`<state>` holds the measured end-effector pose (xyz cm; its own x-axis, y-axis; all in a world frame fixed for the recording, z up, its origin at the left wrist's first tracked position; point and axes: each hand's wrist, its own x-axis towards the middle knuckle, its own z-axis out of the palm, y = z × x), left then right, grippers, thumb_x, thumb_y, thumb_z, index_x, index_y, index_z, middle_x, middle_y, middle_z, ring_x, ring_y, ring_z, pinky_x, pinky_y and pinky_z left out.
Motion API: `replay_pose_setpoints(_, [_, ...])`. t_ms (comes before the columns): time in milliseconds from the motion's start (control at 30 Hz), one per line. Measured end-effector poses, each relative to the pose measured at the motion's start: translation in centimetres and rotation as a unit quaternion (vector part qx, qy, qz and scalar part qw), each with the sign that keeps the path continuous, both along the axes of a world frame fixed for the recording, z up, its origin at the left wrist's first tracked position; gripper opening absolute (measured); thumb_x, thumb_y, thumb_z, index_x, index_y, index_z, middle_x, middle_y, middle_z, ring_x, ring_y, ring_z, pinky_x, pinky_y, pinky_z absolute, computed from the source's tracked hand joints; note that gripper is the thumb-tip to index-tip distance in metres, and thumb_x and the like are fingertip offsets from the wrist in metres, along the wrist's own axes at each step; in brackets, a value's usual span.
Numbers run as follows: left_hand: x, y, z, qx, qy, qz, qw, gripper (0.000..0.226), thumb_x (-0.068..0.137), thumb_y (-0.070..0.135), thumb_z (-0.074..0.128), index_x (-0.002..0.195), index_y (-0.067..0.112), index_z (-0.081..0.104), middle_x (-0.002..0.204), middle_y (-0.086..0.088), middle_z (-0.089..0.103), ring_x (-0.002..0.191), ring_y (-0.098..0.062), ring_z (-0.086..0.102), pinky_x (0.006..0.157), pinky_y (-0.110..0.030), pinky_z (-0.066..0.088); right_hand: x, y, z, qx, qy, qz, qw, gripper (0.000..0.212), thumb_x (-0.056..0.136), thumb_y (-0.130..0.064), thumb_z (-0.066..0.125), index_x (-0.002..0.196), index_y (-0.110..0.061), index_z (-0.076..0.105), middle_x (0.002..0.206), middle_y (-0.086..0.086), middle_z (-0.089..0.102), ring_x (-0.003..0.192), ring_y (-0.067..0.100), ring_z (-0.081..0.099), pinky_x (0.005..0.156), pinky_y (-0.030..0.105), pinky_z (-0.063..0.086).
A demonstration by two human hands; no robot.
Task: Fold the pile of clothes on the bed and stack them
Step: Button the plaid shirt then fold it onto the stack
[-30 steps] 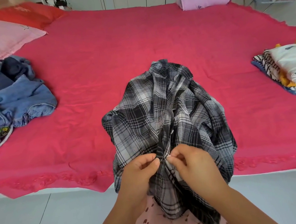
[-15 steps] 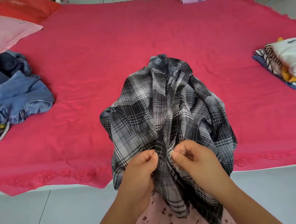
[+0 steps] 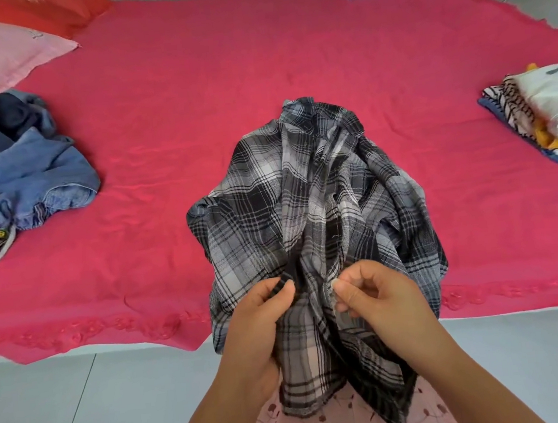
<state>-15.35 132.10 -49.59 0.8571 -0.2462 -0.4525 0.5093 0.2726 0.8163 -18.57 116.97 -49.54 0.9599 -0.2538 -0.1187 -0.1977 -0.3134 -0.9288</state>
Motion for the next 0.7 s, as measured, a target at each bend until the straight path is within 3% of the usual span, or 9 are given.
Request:
replay_pose_setpoints(167, [0.10,0.31,-0.09,0.016,-0.005,0.020,1.000,0.014,0.091,0.005,0.050,0.083,0.004,0.061,0.071,-0.008,0.062,0.059,-0.016,0.060,0.050,-0.029,0.052,-0.11,-0.10,-0.11,0.000,0.009,0.001,1.000,0.022,0.086,-0.018,0.063,0.066,-0.026,0.061,0.069,-0.003,0.069,0.070,0.017,0.066,0.076,0.038,0.055])
replay_pose_setpoints(400, [0.01,0.37,-0.33,0.017,-0.025,0.032,0.999,0.011,0.089,0.003,0.052,0.092,0.003,0.063,0.082,-0.013,0.064,0.068,-0.019,0.062,0.058,-0.030,0.053,-0.10,-0.14,-0.06,0.001,0.006,0.001,1.000,0.017,0.086,-0.019,0.063,0.069,-0.023,0.061,0.068,-0.002,0.069,0.068,0.016,0.065,0.075,0.039,0.055])
replay_pose_setpoints(700, [-0.25,0.79,0.47,-0.050,-0.030,-0.018,0.998,0.030,0.084,-0.012,0.049,0.103,0.004,0.065,0.085,-0.012,0.072,0.074,-0.019,0.069,0.062,-0.028,0.058,-0.35,-0.30,-0.02,0.010,-0.004,-0.001,1.000,0.017,0.085,-0.020,0.063,0.069,-0.024,0.062,0.068,-0.002,0.069,0.068,0.013,0.065,0.077,0.040,0.055])
